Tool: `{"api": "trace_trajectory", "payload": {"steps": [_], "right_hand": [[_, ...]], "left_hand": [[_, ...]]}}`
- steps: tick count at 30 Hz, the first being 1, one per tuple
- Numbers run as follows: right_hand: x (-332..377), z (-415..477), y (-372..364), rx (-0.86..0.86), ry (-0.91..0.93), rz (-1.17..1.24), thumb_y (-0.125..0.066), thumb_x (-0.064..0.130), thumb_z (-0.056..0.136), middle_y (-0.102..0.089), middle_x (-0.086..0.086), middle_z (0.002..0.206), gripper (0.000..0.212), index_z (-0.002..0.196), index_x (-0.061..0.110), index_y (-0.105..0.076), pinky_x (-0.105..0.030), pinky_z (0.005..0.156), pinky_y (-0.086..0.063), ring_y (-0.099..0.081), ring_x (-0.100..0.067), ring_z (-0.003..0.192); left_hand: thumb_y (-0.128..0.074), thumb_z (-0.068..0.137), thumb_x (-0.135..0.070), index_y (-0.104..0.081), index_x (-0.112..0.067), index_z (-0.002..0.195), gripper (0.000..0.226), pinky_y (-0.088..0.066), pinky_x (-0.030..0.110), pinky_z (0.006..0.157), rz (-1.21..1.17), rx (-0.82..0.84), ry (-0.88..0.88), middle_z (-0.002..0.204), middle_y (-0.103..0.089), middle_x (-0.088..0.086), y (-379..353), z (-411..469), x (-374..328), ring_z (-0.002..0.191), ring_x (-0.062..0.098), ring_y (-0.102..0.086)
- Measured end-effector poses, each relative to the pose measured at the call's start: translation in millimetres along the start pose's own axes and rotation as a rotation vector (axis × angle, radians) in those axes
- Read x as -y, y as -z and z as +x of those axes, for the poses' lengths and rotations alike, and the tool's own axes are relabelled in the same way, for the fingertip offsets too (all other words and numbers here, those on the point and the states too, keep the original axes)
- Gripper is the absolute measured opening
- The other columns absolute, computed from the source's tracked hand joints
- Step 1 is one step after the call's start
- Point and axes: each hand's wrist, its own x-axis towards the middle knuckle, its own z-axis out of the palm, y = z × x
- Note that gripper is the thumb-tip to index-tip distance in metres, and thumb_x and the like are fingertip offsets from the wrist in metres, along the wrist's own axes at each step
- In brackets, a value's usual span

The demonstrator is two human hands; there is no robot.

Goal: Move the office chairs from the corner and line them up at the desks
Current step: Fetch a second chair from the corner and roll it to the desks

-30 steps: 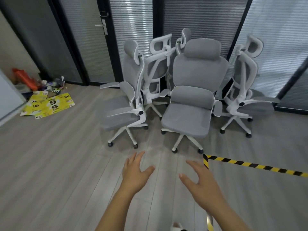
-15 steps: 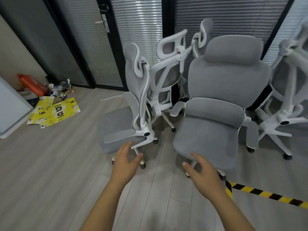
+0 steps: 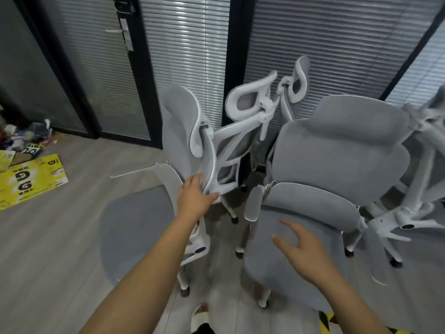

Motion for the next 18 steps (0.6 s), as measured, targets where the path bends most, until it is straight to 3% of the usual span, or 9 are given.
{"api": "trace_trajectory", "payload": {"steps": [4, 8, 12, 15, 18], "right_hand": [[26.7, 44.3, -4.2, -0.067, 0.010, 0.048, -0.068, 0.037, 0.087, -0.050, 0.011, 0.137, 0.052, 0.135, 0.025, -0.054, -0.019, 0.102, -0.029, -0.042, -0.009, 0.131], [30.6, 72.0, -19.8, -0.013, -0.004, 0.091, -0.069, 0.036, 0.086, -0.053, 0.013, 0.130, 0.047, 0.130, 0.025, -0.058, -0.018, 0.098, -0.031, -0.043, 0.001, 0.118], [46.4, 116.0, -24.8, 0.061, 0.021, 0.105, -0.069, 0.043, 0.083, -0.056, 0.009, 0.135, 0.048, 0.129, 0.029, -0.059, -0.028, 0.103, -0.038, -0.049, -0.007, 0.124], [71.2, 152.5, -25.3, 0.118, 0.092, 0.096, -0.067, 0.042, 0.086, -0.053, 0.009, 0.135, 0.047, 0.130, 0.032, -0.057, -0.025, 0.097, -0.037, -0.047, -0.006, 0.121], [94.5, 181.5, -28.9, 0.216, 0.163, 0.087, -0.065, 0.047, 0.086, -0.049, 0.011, 0.139, 0.048, 0.132, 0.037, -0.053, -0.028, 0.100, -0.037, -0.044, -0.010, 0.129]], "left_hand": [[-0.070, 0.082, -0.039, -0.044, -0.018, 0.138, 0.065, -0.048, 0.042, 0.092, 0.021, -0.016, -0.048, 0.129, -0.054, 0.007, -14.9, 53.9, -9.8, 0.114, 0.032, -0.053], [-0.061, 0.089, -0.037, -0.043, -0.021, 0.137, 0.054, -0.052, 0.044, 0.081, 0.136, -0.059, -0.115, 0.125, -0.057, 0.006, -25.2, 64.7, 6.1, 0.107, 0.031, -0.057], [-0.059, 0.090, -0.040, -0.040, -0.025, 0.146, 0.061, -0.051, 0.040, 0.085, 0.123, -0.034, -0.137, 0.133, -0.054, 0.001, -18.5, 67.2, 18.8, 0.113, 0.027, -0.056], [-0.062, 0.089, -0.043, -0.039, -0.029, 0.148, 0.064, -0.051, 0.036, 0.089, 0.114, -0.026, -0.119, 0.136, -0.054, -0.004, -9.8, 57.6, 26.5, 0.118, 0.022, -0.056], [-0.060, 0.087, -0.047, -0.042, -0.034, 0.145, 0.062, -0.050, 0.030, 0.088, 0.104, -0.004, -0.132, 0.132, -0.057, -0.011, 5.3, 40.2, 45.0, 0.113, 0.016, -0.059]]}}
